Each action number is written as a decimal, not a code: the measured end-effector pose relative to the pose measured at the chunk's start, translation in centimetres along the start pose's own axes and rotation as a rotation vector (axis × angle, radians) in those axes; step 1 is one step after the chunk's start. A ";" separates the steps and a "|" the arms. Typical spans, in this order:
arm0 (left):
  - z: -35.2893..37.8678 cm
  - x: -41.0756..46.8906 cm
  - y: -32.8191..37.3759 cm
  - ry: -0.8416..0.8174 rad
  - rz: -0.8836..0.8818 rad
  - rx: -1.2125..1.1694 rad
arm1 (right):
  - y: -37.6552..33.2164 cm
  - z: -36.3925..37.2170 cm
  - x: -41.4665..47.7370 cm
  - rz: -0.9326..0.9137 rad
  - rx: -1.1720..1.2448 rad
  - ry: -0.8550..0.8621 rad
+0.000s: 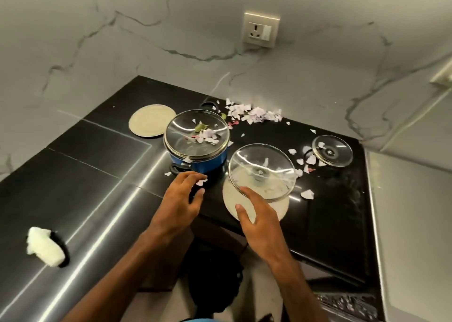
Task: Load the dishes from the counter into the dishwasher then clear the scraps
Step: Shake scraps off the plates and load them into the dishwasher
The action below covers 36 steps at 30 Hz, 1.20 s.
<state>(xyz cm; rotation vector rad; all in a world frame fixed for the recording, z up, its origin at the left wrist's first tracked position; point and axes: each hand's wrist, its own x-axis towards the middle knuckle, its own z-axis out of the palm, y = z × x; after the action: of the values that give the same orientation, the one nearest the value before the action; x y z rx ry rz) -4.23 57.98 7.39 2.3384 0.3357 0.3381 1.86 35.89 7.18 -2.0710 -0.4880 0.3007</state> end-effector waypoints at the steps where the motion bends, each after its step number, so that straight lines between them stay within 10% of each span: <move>1: -0.5 0.4 -0.7 0.013 -0.016 0.009 | -0.5 0.6 0.7 -0.011 -0.012 -0.025; 21: -3.5 6.4 -8.0 0.273 -0.315 0.126 | -4.5 4.6 13.2 -0.233 -0.062 -0.325; 36: -4.5 22.6 -22.2 -0.174 -0.335 0.506 | -7.1 9.9 17.1 -0.130 -0.097 -0.173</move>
<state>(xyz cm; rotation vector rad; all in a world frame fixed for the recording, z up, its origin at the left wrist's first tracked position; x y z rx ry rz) 12.17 83.85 -1.90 2.7110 0.7890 -0.1319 11.53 54.52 7.85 -2.1053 -0.7517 0.3869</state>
